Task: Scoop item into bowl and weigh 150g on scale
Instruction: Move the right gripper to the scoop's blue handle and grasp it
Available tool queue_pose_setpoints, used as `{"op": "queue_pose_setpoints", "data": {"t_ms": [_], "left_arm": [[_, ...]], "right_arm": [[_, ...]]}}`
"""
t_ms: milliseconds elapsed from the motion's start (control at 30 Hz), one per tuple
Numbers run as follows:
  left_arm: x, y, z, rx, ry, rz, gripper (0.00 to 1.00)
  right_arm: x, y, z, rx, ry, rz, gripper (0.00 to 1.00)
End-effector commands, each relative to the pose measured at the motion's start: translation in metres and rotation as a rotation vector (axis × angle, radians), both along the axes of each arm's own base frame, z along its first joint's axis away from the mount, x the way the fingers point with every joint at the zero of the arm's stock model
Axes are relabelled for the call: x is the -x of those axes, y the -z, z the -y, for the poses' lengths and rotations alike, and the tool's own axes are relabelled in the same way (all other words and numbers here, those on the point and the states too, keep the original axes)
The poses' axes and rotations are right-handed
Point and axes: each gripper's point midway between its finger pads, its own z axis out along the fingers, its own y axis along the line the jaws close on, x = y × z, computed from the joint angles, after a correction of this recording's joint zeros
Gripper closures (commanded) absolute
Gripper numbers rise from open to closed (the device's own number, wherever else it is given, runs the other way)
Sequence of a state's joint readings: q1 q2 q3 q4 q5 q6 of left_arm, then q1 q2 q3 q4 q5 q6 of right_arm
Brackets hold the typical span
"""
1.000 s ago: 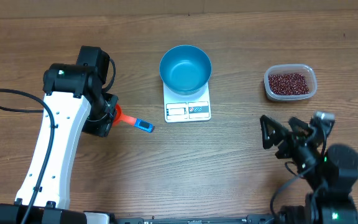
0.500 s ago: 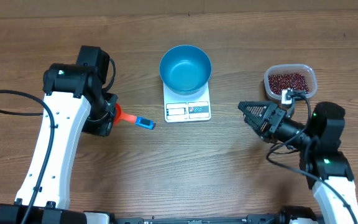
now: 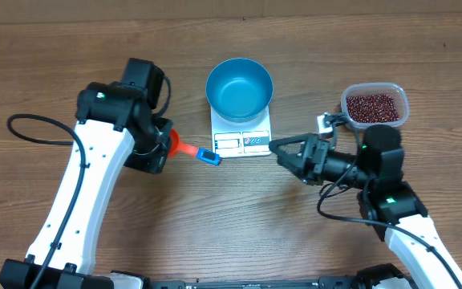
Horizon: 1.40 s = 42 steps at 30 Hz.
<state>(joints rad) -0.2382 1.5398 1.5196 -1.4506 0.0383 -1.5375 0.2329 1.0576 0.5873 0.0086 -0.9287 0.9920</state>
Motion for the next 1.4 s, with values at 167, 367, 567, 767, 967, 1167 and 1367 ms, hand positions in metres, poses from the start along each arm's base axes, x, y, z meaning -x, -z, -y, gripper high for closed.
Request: {"op": "queue_pose_setpoints", "data": {"t_ms": [167,367,567,767,967,1167,1367], "left_arm": [[-0.005,-0.012,0.041,0.058,-0.044,0.077,0.96],[-0.002,-0.013,0.062,0.083,-0.082,0.084,0.95],[0.003,-0.014,0.076,0.1,-0.098,0.086,0.96],[0.003,-0.014,0.079,0.12,-0.192,0.076,0.96],[-0.008,-0.018,0.088,0.168,-0.207,0.114,0.96],[-0.01,-0.02,0.097,0.216,-0.195,0.114,0.96],[-0.012,-0.021,0.108,0.244,-0.172,0.121,0.96]], "right_arm": [[-0.002,-0.007,-0.027,0.042,0.05,0.059,0.0],[-0.004,-0.026,-0.039,0.01,0.052,0.16,0.0],[-0.009,-0.026,-0.037,0.018,0.082,0.166,0.01],[-0.02,-0.026,-0.031,0.033,0.149,0.18,0.05],[-0.026,-0.047,-0.031,-0.042,0.186,0.204,0.05],[-0.026,-0.052,-0.031,-0.055,0.183,0.224,0.05],[-0.025,-0.05,-0.032,-0.051,0.181,0.218,0.05]]}}
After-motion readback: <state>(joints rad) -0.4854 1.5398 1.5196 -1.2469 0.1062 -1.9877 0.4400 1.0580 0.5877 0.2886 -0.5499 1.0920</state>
